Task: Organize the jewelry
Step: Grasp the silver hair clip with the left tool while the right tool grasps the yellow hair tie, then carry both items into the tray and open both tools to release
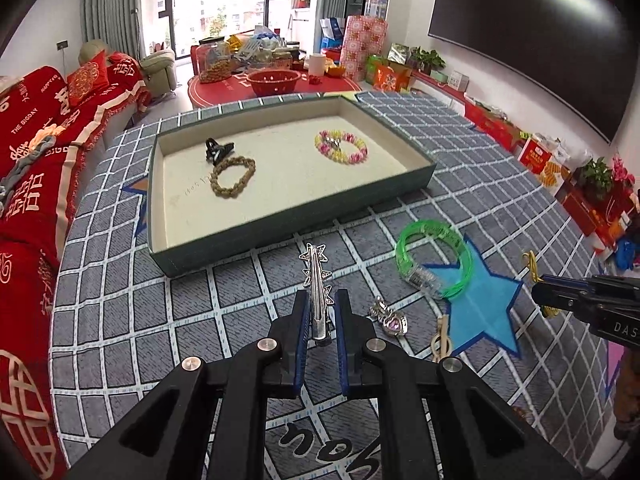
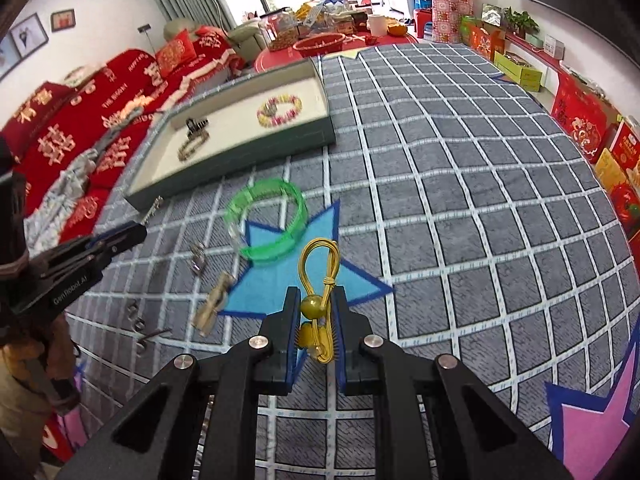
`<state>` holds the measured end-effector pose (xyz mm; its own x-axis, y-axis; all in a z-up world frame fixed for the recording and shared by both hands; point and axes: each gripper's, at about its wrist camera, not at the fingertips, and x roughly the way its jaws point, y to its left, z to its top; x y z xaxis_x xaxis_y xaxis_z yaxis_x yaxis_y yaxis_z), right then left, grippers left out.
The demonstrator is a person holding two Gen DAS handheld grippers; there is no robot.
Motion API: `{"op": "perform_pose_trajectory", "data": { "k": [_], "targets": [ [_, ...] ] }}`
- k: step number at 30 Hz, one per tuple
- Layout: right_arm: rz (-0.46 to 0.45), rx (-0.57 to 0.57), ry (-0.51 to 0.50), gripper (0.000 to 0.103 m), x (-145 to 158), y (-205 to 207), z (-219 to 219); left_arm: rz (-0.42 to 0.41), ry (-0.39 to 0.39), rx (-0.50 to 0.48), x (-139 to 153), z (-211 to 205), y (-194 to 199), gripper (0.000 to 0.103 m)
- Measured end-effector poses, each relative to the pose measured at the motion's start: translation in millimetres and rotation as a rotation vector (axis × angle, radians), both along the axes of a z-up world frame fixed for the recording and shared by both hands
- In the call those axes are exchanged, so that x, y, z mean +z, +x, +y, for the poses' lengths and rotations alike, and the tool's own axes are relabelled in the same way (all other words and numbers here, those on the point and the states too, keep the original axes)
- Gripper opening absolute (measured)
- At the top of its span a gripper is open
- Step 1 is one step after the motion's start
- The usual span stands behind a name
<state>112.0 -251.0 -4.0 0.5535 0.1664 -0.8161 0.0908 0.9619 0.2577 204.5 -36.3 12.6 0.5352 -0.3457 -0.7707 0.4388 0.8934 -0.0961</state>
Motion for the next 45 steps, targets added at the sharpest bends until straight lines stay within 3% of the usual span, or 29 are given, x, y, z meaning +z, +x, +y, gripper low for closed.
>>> {"op": "perform_pose_trajectory", "data": {
  "k": [14,25,29,33,39,45],
  "targets": [
    [-0.109,0.064,0.02,0.016,67.5,72.1,3.9,-0.072,-0.015,0.102,56.2,25.5,41.6,0.025],
    [-0.151,0.108,-0.032,0.016,102.5,167.6,22.8,-0.109,0.028,0.178,77.2,17.4,127.1,0.025],
    [-0.133,0.113,-0.041,0.016,94.2,202.2,28.4,-0.103,0.047,0.215,61.4,14.2,153.6,0.025],
    [-0.078,0.104,-0.035,0.016,64.3,231.2,30.8,-0.067,0.085,0.234,29.5,10.6,168.2,0.025],
    [-0.001,0.08,-0.054,0.016,16.2,250.0,28.8,-0.025,0.116,0.232,-6.9,6.7,176.9,0.025],
    [0.05,0.062,-0.059,0.016,-11.8,256.5,26.0,-0.007,0.145,0.221,-23.7,-0.6,179.0,0.025]
  ]
}}
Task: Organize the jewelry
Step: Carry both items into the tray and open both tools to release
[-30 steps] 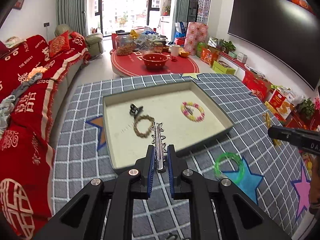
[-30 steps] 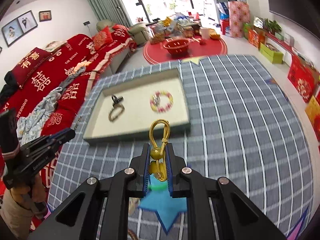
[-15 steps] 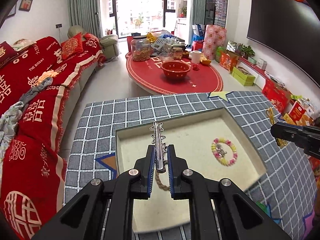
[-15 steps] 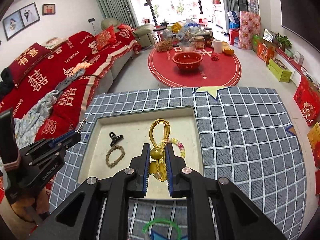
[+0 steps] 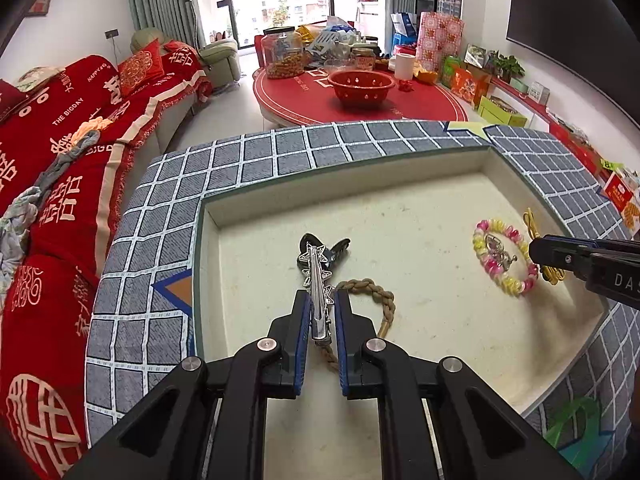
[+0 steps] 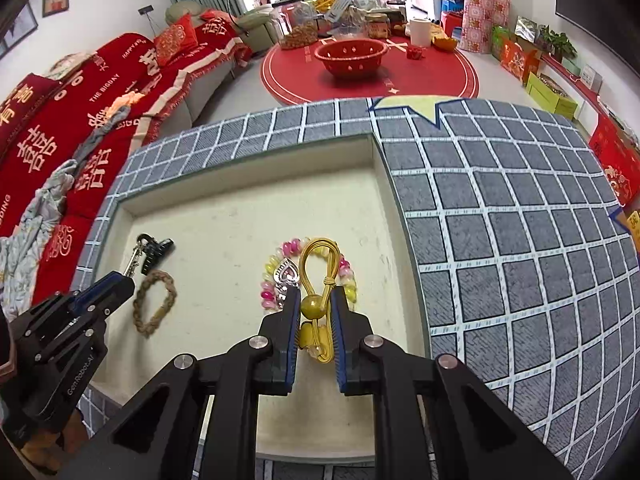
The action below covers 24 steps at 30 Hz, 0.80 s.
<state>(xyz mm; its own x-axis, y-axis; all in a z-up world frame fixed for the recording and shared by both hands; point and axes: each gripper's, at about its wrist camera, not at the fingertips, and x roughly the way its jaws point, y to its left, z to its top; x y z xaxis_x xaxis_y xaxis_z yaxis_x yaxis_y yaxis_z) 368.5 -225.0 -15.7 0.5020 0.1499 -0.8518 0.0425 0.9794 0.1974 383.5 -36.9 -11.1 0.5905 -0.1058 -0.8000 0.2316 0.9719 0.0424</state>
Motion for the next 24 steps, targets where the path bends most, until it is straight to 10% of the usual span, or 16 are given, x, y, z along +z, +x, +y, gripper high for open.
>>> {"op": "perform_pose_trajectory", "data": {
  "k": [13,17,24],
  "targets": [
    [0.01,-0.008,-0.021,0.018,-7.8,1.7,3.6,-0.011,0.101,-0.016,-9.2,-10.4,-6.4,0.026],
    [0.023,-0.009,-0.001,0.048,-7.0,0.8,3.0,-0.003,0.081,-0.001,-8.5,-8.5,-9.9,0.026],
    [-0.016,-0.02,0.089,0.06,6.4,-9.4,-3.7,-0.009,0.084,0.015,-3.4,-7.2,-15.9,0.026]
  ]
}}
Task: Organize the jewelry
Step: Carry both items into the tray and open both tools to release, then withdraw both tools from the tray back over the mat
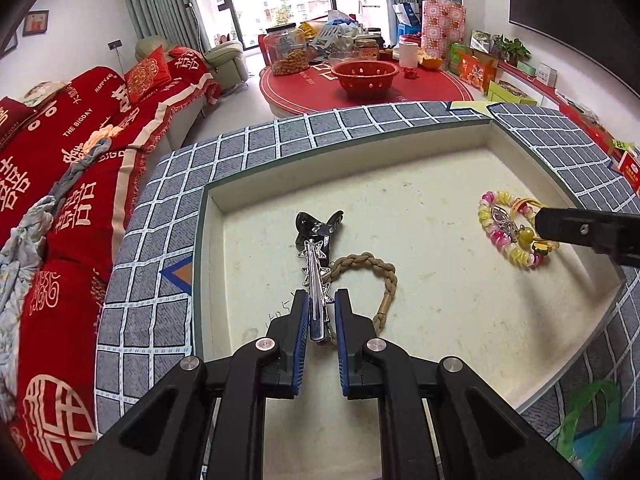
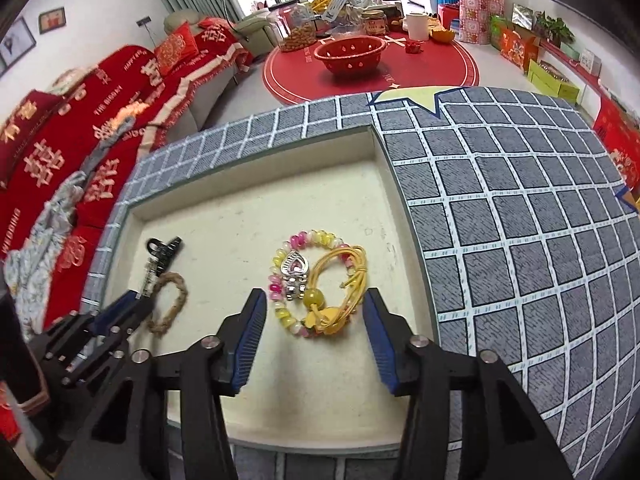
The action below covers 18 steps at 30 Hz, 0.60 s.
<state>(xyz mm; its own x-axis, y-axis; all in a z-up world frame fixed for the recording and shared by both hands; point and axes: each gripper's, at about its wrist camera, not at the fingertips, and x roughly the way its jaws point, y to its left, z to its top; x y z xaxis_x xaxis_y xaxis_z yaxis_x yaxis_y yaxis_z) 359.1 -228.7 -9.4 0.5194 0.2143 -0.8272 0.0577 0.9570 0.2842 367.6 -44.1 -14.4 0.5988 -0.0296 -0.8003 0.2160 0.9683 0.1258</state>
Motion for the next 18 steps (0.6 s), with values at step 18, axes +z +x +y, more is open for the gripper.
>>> {"op": "perform_pose_trajectory", "data": {
  "k": [18],
  "targets": [
    [-0.051,-0.019,0.128,0.068,19.6,-48.5,-16.4,-0.027,0.0,-0.008,11.6,-2.8,-8.2,0.026]
  ]
}}
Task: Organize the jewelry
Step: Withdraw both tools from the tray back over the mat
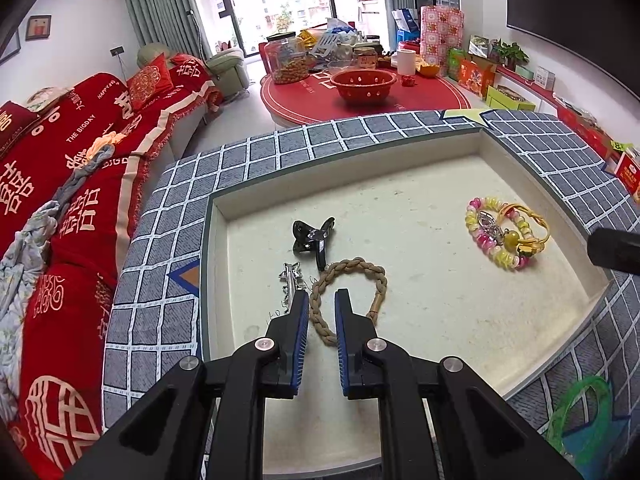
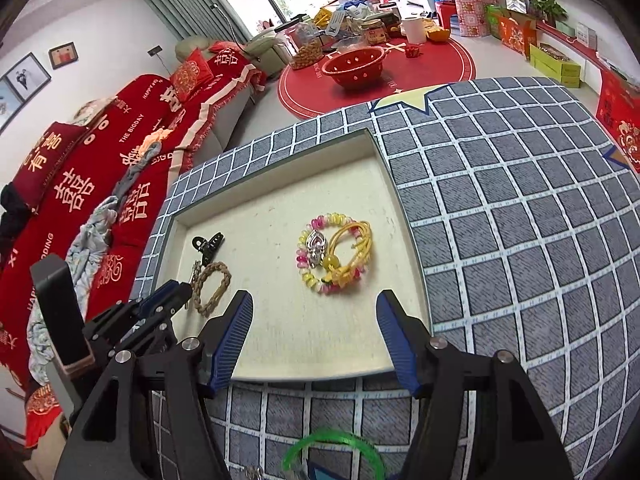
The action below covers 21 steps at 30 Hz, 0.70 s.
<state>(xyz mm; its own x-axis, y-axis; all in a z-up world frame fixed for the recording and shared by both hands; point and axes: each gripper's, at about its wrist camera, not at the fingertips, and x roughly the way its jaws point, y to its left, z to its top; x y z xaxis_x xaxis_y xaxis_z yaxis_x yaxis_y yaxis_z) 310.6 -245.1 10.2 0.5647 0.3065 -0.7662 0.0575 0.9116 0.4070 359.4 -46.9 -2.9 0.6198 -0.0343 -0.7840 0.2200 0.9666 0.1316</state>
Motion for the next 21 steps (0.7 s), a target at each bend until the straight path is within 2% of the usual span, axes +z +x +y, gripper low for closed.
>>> {"op": "perform_pose_trajectory", "data": {
  "k": [3,4,5,6,7,8,10,15,16,17,21],
  "targets": [
    [-0.002,0.001,0.008,0.068,0.6,-10.1,-2.4,-0.018,-0.003,0.002,5.4,2.4,-4.0,0.028],
    [-0.004,0.003,0.011,0.068,1.4,-13.5,-2.8,-0.025,-0.006,0.004,7.8,3.7,-5.8,0.038],
    [-0.008,0.004,0.014,0.068,3.0,-17.3,-2.6,-0.032,-0.009,0.009,10.9,5.2,-7.3,0.09],
    [-0.014,0.007,0.018,0.068,4.6,-21.7,-2.4,-0.046,-0.008,0.025,13.7,6.5,-9.8,0.103],
    [-0.016,0.008,0.021,0.069,5.6,-24.9,-2.8,-0.095,-0.016,0.039,18.9,9.3,-14.9,0.103],
    [-0.02,0.01,0.025,0.07,6.5,-28.5,-3.5,-0.105,-0.014,0.037,20.6,9.6,-16.6,0.103],
    [-0.027,0.014,0.034,0.076,8.4,-36.1,-3.3,-0.104,-0.014,0.03,20.3,11.2,-19.5,0.103],
    [-0.037,0.022,0.04,0.077,12.0,-58.1,-2.3,-0.128,-0.012,0.027,21.5,17.8,-39.7,0.103],
    [-0.038,0.021,0.041,0.085,11.9,-62.3,-2.5,-0.13,-0.015,0.025,24.4,18.7,-43.9,0.103],
    [-0.041,0.018,0.042,0.087,12.1,-67.0,-2.9,-0.132,-0.021,0.017,25.1,20.2,-50.4,0.103],
    [-0.056,-0.001,0.04,0.088,12.4,-87.6,-4.9,-0.123,-0.057,-0.007,30.2,23.7,-72.8,0.103]
  ]
}}
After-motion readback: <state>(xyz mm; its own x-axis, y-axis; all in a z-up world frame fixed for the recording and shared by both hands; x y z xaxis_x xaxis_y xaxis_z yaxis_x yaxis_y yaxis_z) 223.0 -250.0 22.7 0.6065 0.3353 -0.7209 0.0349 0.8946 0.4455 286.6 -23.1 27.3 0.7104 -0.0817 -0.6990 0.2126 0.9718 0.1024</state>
